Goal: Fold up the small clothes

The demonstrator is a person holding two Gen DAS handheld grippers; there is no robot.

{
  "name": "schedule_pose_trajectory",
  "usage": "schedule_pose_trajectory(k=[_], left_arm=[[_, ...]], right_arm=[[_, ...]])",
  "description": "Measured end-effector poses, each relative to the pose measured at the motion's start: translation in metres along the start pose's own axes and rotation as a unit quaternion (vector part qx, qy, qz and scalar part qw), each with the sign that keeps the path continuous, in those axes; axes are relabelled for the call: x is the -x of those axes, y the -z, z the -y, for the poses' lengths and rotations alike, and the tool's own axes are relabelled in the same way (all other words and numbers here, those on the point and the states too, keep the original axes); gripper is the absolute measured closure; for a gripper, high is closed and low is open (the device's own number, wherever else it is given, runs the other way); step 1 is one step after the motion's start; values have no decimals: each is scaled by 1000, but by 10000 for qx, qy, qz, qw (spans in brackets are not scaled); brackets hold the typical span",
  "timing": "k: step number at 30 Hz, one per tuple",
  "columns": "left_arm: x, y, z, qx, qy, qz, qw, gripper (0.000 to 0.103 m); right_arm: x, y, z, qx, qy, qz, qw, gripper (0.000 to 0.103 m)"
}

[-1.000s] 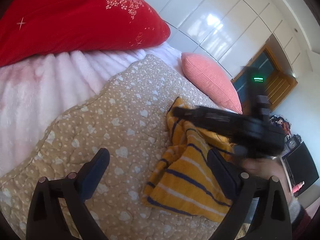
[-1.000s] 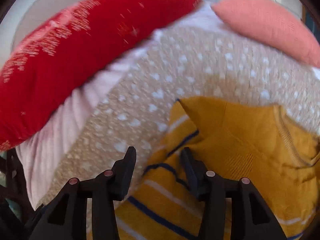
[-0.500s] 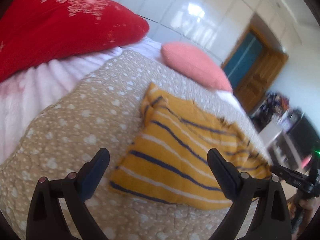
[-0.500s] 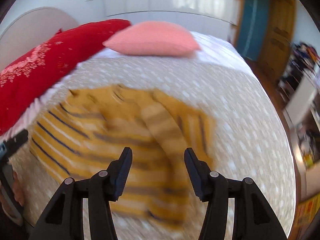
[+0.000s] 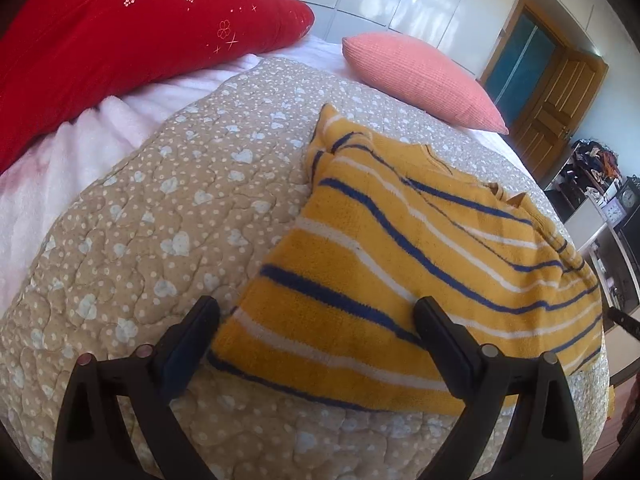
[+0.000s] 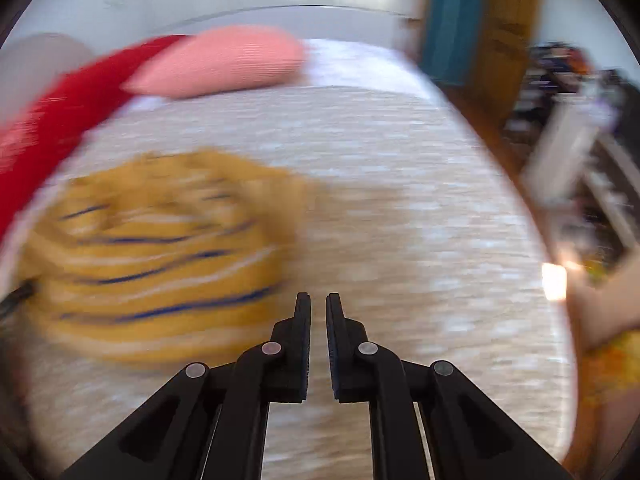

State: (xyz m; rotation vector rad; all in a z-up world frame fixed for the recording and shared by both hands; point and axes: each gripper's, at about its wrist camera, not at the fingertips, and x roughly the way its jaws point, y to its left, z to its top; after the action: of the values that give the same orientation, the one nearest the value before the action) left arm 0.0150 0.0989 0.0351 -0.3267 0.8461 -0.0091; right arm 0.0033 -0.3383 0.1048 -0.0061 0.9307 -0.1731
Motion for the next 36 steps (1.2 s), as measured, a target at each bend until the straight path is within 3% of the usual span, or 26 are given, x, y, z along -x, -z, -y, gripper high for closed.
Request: schedule_pose_trajectory(k=[3, 5, 7, 9, 11, 13, 16, 19, 22, 25, 29, 32, 36], left_arm=[[1, 0, -4, 76, 68, 5, 9999, 5], [-1, -2, -4, 64, 53, 5, 10000, 5], [-1, -1, -4, 50, 36, 12, 10000, 5], [-1, -1, -4, 62, 50, 10, 10000, 5], [0, -1, -3, 60, 48, 11, 10000, 5], [1, -1, -2, 50, 40, 12, 10000, 5], [2, 0, -1, 34, 30, 7, 10000, 5], [1, -1, -1, 20, 29, -31, 10000, 5], [-1, -2, 1, -11, 22, -69, 10000, 4], [3, -3, -1, 20, 184, -75, 9998, 4], [24, -12, -17, 355, 684, 190, 9968, 4], [40, -23, -43, 720, 348, 570, 9952, 4], [36, -32, -93, 1510, -112, 513, 9871, 4]], right_arm=[[20, -9, 3, -404, -481, 431, 9971, 91], [31, -15, -22, -28, -861, 633, 9943, 89], [28, -22, -63, 528, -1435, 494, 9870, 89], [16, -29, -103, 985, -1702, 319, 9800, 86], [-2, -36, -130, 1267, -1719, 223, 9767, 69], [-35, -49, -155, 1515, -1630, -41, 9749, 60], [-79, -66, -165, 1669, -1103, -252, 9795, 60], [-109, -96, -142, 1034, -793, -280, 9911, 56], [-130, -114, -112, 9, -602, -374, 9975, 54], [-116, -115, -96, -385, -554, -114, 9977, 52], [-71, -108, -117, 265, -492, 315, 9979, 49], [-44, -103, -141, 563, -834, 459, 9939, 43], [-18, -89, -201, 951, -1631, 240, 9817, 33]])
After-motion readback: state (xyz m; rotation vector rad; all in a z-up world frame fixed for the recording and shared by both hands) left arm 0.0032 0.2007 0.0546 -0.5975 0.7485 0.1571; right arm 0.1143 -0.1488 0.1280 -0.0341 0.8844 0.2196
